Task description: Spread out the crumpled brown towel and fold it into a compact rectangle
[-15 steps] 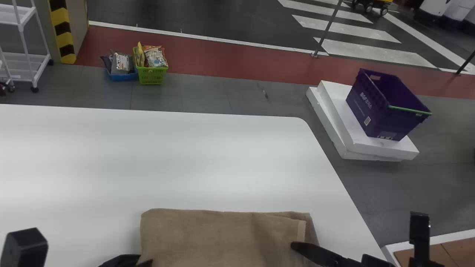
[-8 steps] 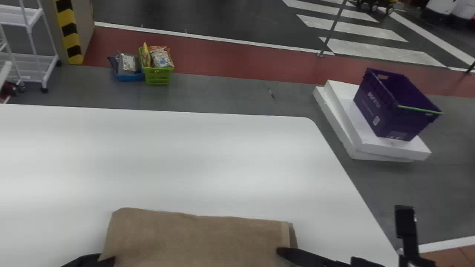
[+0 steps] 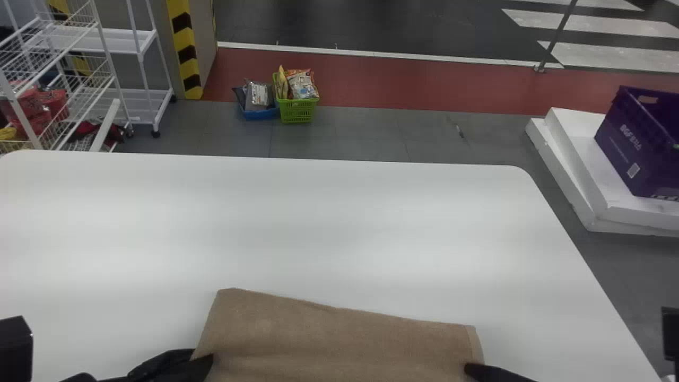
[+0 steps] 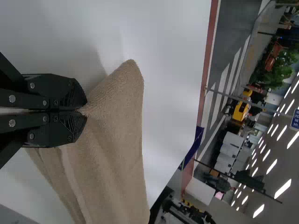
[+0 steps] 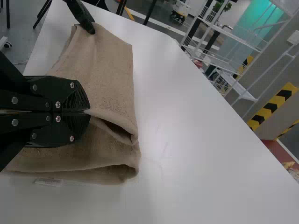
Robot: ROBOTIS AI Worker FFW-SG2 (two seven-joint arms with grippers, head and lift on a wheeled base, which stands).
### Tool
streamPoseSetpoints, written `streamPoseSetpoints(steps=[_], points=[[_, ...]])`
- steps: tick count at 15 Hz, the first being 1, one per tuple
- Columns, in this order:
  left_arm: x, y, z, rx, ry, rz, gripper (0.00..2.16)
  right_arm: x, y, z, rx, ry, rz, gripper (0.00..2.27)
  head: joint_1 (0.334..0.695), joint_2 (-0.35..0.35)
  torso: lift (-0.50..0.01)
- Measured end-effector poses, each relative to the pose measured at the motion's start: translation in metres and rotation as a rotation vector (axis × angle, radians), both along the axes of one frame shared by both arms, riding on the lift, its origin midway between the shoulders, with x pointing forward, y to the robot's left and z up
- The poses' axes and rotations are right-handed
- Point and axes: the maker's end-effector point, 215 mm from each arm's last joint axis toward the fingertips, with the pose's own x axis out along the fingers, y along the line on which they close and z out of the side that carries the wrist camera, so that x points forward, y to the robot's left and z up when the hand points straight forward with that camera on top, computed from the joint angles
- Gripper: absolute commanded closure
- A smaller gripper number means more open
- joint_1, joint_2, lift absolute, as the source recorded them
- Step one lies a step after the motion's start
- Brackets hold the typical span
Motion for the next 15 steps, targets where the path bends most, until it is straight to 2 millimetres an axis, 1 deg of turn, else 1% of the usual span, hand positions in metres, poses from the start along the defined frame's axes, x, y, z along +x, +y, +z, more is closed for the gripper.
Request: streamPoseSetpoints(steps=[3,6,10,13,15], points=[[-0.003,-0.008,0.0,-0.008,-0.004,-0.016,0.05,0.001,-0.002,-0.003,-0.003,0.008,-0.006,1.23,0.695,-0.178,-0.127],[-0.001,-0.007,0.004,-0.013,-0.019,-0.014,0.07,0.004,0.0,0.0,0.001,-0.003,-0.001,1.23,0.695,-0.171,-0.127],[0.003,0.006,0.007,0.0,-0.037,0.009,0.07,0.01,-0.002,0.015,0.001,-0.044,-0.002,1.23,0.695,-0.149,-0.127],[0.004,0.01,0.008,0.002,-0.038,0.02,0.07,0.011,-0.011,0.031,-0.003,-0.084,-0.015,1.23,0.695,-0.153,-0.127],[0.004,0.01,0.007,0.002,-0.038,0.022,0.07,0.011,-0.016,0.035,-0.002,-0.094,-0.026,1.23,0.695,-0.164,-0.127]])
